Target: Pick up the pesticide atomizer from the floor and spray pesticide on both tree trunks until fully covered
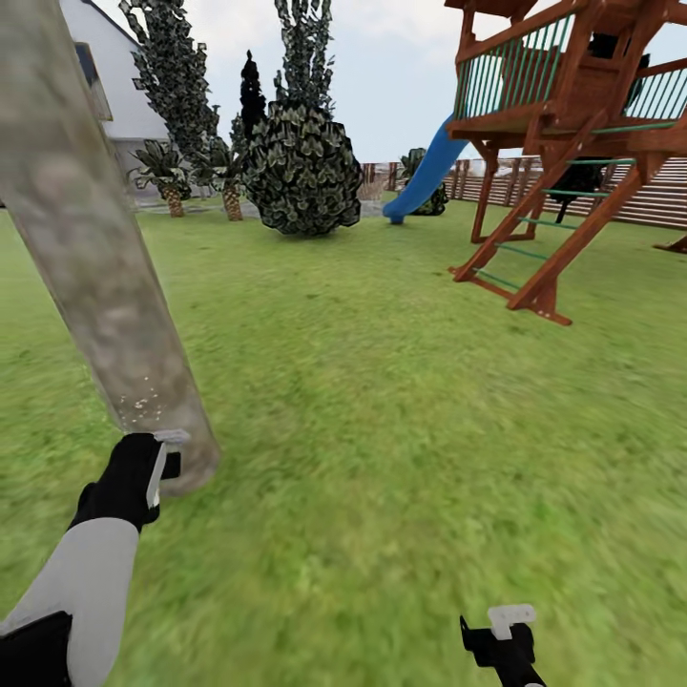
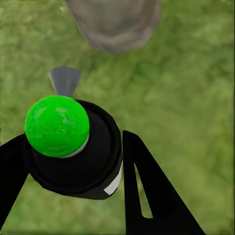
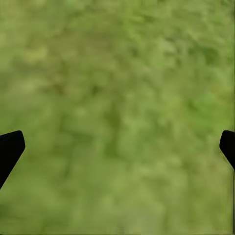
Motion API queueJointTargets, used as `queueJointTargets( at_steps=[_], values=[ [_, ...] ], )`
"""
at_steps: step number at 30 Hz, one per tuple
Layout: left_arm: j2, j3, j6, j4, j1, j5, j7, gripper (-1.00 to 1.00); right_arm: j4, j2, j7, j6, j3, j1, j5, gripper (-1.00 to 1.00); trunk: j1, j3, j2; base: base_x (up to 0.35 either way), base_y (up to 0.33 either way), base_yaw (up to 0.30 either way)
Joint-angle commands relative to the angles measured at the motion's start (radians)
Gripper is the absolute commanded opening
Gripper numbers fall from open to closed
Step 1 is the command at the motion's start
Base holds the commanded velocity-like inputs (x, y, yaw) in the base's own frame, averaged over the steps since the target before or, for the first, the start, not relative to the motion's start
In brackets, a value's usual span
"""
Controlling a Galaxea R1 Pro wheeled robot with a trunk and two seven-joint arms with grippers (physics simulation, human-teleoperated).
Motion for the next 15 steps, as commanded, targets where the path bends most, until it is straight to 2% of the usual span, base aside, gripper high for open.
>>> queueJointTargets(
  at_steps=[1,3,4,5,8,10,11,12,13,14,15],
  values=[
    [0.009,0.004,0.003,-0.001,-0.001,0.003,0.004,-1.0,0.001,0.0,-0.005,-0.002,-0.004,-0.001,0.011,1.0,0.0,-0.001,0.0,0.206,-0.223,0.036],
    [0.052,0.005,0.003,0.0,0.0,0.002,0.007,-1.0,0.001,0.0,-0.005,-0.002,-0.005,-0.001,0.011,1.0,0.0,-0.001,0.0,0.217,-0.216,0.014],
    [0.087,0.006,0.003,0.007,0.008,0.004,0.005,-1.0,0.001,0.0,-0.005,-0.002,-0.005,-0.001,0.011,1.0,0.0,-0.001,0.0,0.221,-0.212,0.003],
    [0.1,0.006,0.001,0.021,0.016,0.006,0.004,-1.0,0.001,0.0,-0.005,-0.002,-0.005,-0.001,0.011,1.0,0.0,-0.001,0.0,0.222,-0.212,0.008],
    [0.085,0.002,-0.038,0.075,0.022,0.007,0.006,-1.0,0.001,0.0,-0.005,-0.002,-0.004,-0.001,0.011,1.0,0.0,-0.001,0.0,0.223,-0.211,0.167],
    [0.044,0.003,-0.054,0.099,0.022,0.006,0.009,-1.0,0.001,0.0,-0.005,-0.002,-0.004,-0.001,0.011,1.0,0.0,-0.001,0.0,0.223,-0.211,0.265],
    [0.041,0.006,-0.055,0.101,0.022,0.006,0.009,-1.0,0.001,0.0,-0.005,-0.002,-0.004,-0.001,0.011,1.0,0.0,-0.001,0.0,0.219,-0.211,0.274],
    [0.044,0.007,-0.055,0.102,0.022,0.005,0.006,-1.0,0.001,0.0,-0.005,-0.002,-0.004,-0.001,0.011,1.0,0.0,-0.001,0.0,0.214,-0.211,0.276],
    [0.064,0.008,-0.056,0.103,0.022,0.003,0.005,-1.0,0.001,0.0,-0.005,-0.002,-0.004,-0.001,0.011,1.0,0.0,-0.001,0.0,0.211,-0.211,0.277],
    [0.1,0.008,-0.055,0.104,0.022,0.004,0.003,-1.0,0.001,0.0,-0.005,-0.002,-0.004,-0.001,0.011,1.0,0.0,-0.001,0.0,0.208,-0.211,0.278],
    [0.114,0.008,-0.056,0.106,0.022,0.005,0.002,-1.0,0.001,0.0,-0.005,-0.002,-0.004,-0.001,0.011,1.0,0.0,-0.001,0.0,0.206,-0.211,0.278]
  ],
)
